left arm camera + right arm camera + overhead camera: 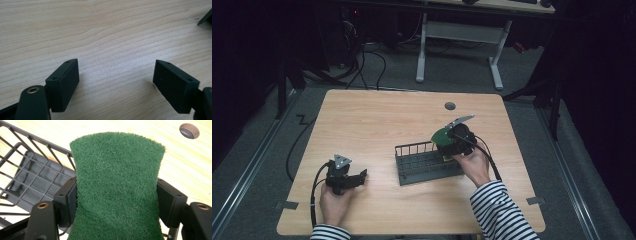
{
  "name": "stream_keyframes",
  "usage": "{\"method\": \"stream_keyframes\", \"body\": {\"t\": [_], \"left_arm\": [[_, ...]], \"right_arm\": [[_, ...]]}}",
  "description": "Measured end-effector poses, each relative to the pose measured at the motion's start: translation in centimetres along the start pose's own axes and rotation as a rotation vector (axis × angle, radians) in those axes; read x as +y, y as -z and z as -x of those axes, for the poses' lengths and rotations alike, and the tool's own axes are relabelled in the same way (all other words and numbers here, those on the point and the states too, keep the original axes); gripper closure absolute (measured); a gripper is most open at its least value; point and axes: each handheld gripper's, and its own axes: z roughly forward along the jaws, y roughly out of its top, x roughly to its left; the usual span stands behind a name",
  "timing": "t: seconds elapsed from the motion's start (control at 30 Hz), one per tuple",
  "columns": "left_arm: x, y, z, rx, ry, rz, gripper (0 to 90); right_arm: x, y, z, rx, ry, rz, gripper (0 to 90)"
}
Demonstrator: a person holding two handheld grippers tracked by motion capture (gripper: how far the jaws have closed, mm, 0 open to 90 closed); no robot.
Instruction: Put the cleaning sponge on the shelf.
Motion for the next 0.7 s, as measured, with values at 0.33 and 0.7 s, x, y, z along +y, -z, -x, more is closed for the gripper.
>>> {"method": "stream_keyframes", "body": {"t": [0.33, 0.7], "left_arm": [[-0.01, 0.01, -0.03, -0.002, 0.004, 0.002, 21.4], [0.0, 0.01, -0.01, -0.001, 0.002, 0.0, 21.5]], "right_arm": [[-0.48, -0.2, -0.12, 0.0, -0.007, -0.01, 28.9], [-0.82, 0.14, -0.45, 0.023, 0.005, -0.029, 30.0]]}}
